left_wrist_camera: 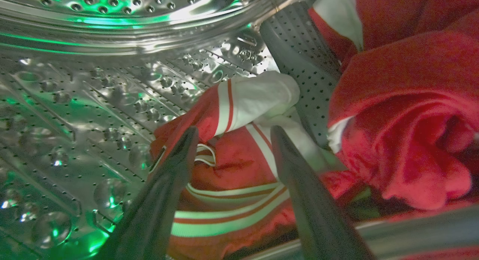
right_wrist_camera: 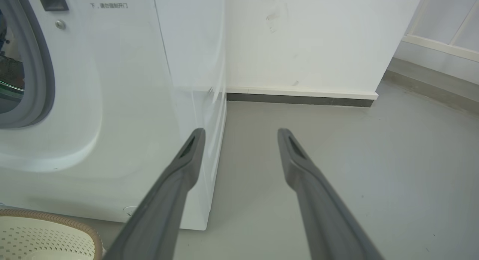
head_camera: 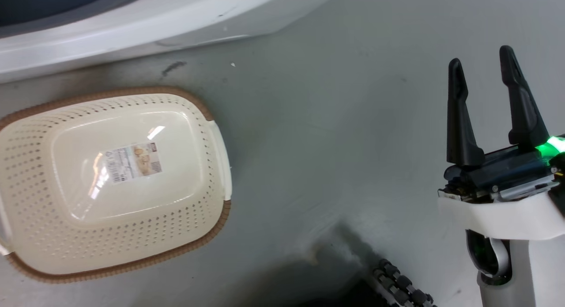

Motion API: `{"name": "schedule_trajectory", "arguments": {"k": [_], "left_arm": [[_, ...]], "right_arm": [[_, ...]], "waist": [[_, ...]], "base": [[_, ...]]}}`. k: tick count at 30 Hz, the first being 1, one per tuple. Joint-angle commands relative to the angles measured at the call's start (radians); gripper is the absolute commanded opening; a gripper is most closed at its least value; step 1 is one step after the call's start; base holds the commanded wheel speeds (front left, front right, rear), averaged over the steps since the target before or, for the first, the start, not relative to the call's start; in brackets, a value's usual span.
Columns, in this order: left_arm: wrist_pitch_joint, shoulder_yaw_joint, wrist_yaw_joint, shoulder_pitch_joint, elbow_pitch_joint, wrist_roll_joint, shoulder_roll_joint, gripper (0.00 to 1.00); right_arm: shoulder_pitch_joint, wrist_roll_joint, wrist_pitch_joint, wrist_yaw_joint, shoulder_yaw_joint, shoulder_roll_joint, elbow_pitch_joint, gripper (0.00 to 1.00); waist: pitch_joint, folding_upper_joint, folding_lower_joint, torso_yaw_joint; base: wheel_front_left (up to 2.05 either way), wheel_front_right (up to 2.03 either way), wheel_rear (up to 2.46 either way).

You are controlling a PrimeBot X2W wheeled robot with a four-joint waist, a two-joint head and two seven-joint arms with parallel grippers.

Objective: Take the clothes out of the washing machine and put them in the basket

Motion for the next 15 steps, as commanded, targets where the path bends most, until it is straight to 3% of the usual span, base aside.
{"name": "schedule_trajectory", "arguments": {"k": [1,9,15], "left_arm": [[0.029,-0.016,0.000,-0.022,0.006,-0.010,0.018,1.00],[0.185,-0.114,0.000,-0.157,0.027,-0.058,0.141,1.00],[0.258,-0.177,0.000,-0.190,0.009,-0.109,0.195,1.00]], "right_arm": [[-0.009,0.005,-0.002,-0.001,0.007,0.003,-0.007,1.00],[-0.005,0.045,-0.002,-0.001,0.060,0.003,-0.032,1.00],[0.007,0.069,-0.002,-0.001,0.077,0.003,-0.046,1.00]], "waist": [[0.037,0.0000,-0.0002,-0.036],[0.098,0.0000,-0.0002,-0.103],[0.132,0.0000,-0.0002,-0.131]], "base": [[0.00,0.00,0.00],[0.00,0.00,0.00],[0.00,0.00,0.00]]}}
